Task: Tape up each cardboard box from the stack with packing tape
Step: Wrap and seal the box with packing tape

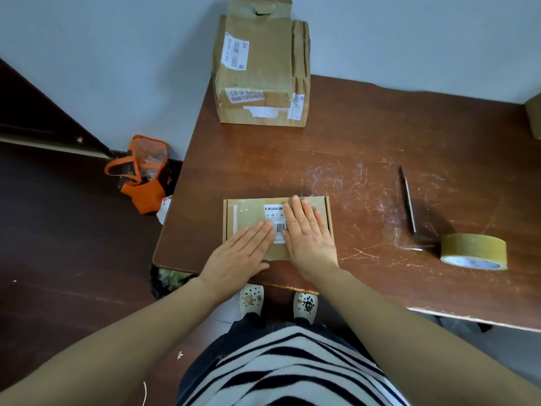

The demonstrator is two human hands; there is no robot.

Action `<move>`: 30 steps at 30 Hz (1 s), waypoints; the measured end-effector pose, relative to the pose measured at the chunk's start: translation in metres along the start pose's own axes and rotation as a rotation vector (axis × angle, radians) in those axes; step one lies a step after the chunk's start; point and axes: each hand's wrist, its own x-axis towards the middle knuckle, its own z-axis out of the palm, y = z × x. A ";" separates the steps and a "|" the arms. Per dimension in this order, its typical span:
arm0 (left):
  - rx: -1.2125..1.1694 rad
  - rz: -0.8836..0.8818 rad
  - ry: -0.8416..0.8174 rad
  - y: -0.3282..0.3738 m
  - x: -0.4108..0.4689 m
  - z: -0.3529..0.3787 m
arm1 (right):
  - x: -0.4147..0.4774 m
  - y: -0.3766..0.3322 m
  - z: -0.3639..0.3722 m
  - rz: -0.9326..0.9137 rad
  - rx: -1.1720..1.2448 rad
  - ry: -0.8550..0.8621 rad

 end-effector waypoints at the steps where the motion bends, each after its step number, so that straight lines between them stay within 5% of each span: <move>1: -0.013 -0.026 -0.015 -0.007 -0.004 -0.002 | 0.001 0.001 0.001 -0.002 0.006 0.000; 30: -0.027 -0.174 -0.062 0.000 0.008 -0.009 | 0.001 -0.002 -0.021 0.024 0.076 0.025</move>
